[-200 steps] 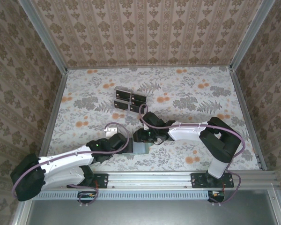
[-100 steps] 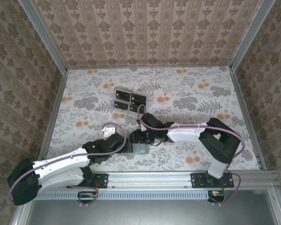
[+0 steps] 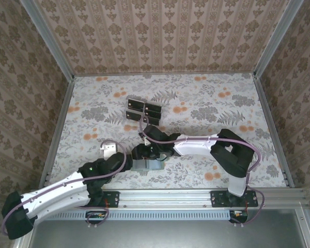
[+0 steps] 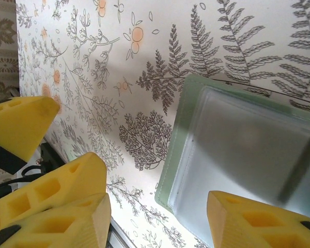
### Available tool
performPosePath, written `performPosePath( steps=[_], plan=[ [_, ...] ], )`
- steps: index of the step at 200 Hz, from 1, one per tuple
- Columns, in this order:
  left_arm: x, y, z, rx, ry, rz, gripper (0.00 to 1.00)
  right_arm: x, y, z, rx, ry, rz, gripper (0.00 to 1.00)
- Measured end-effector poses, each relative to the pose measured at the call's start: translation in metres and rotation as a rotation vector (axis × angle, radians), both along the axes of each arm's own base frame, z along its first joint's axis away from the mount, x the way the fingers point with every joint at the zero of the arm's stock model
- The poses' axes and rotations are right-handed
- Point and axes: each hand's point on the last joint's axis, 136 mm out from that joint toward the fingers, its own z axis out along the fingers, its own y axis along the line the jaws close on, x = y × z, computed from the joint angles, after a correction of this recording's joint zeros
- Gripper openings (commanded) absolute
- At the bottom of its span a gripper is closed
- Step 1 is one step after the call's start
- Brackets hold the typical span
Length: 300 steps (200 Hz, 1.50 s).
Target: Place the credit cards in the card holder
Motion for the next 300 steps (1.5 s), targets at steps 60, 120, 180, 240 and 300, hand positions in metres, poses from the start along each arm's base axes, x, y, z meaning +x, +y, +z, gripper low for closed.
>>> performPosePath(
  steps=[60,120,180,240,300],
  plan=[
    [0.001,0.0,-0.002,-0.022,0.022,0.02,1.0,0.015,-0.002,0.027,-0.038,-0.027,0.001,0.54],
    [0.017,0.005,-0.002,-0.033,0.09,0.087,1.0,0.109,-0.063,0.118,-0.116,-0.295,-0.136,0.54],
    [0.068,0.019,0.027,-0.088,0.104,0.178,1.0,0.159,-0.068,0.13,-0.34,-0.546,0.052,0.48],
    [0.105,0.023,0.045,-0.122,0.103,0.175,1.0,0.177,-0.063,0.068,-0.567,-0.565,0.246,0.37],
    [0.105,0.021,0.047,-0.143,0.104,0.154,1.0,0.19,-0.064,0.053,-0.695,-0.616,0.29,0.37]
  ],
)
